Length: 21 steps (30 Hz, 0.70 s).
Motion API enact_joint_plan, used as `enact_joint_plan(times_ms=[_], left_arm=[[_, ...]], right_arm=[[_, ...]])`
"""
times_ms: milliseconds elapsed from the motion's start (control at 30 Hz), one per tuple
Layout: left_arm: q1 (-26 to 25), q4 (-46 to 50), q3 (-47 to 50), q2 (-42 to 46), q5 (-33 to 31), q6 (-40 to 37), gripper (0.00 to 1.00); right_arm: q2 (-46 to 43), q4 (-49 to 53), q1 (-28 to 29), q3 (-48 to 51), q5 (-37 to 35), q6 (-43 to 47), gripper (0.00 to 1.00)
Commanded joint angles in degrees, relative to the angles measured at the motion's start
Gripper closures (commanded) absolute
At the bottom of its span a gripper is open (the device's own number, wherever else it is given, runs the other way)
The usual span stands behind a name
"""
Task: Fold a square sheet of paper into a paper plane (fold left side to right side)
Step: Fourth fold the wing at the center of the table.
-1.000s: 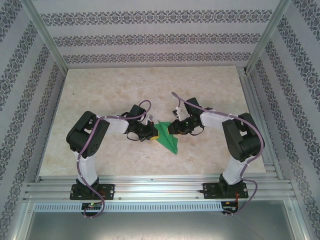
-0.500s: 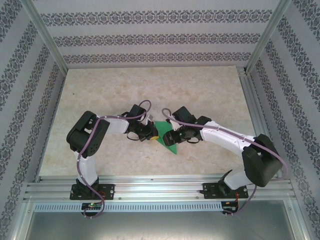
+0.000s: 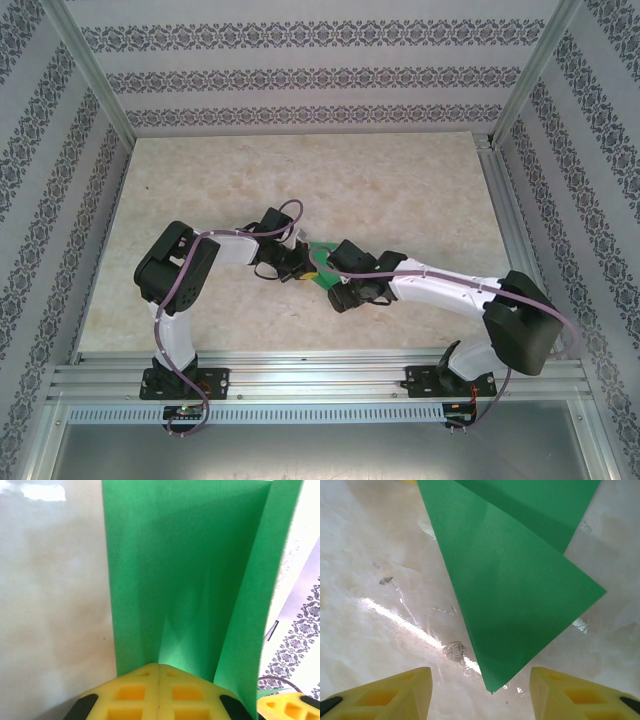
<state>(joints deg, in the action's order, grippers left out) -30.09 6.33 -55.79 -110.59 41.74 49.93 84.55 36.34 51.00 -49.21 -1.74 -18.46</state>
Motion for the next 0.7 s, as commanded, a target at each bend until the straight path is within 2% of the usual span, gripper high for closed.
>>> enact_joint_plan(times_ms=[0,133,267,500,667], left_arm=[[0.2,3.19,1.01,-4.44,-8.16,-1.15,0.98],[0.15,3.15,1.34,-4.25,-8.24,-1.15,0.98],[0.2,3.03,1.38,-4.38,-8.16,-1.13,0.98],[0.18,2.56,1.57,-4.48,-8.09,-1.06,0.98],[0.15,2.48,1.82,-4.52,-8.07,-1.06,0.98]], right_arm=[[1.37,-2.72,0.51,0.13,-0.89,-0.74,0.49],[3.45,-3.18,0.6,-0.55,0.03,-0.79,0.54],[1.9,-1.32,0.59,-1.35,-1.25,-0.53,0.49],[5.45,-3.27,0.5,-1.14,0.96,-0.75,0.59],[7.15,-4.43,-0.02,-1.93,0.09,-0.92,0.58]])
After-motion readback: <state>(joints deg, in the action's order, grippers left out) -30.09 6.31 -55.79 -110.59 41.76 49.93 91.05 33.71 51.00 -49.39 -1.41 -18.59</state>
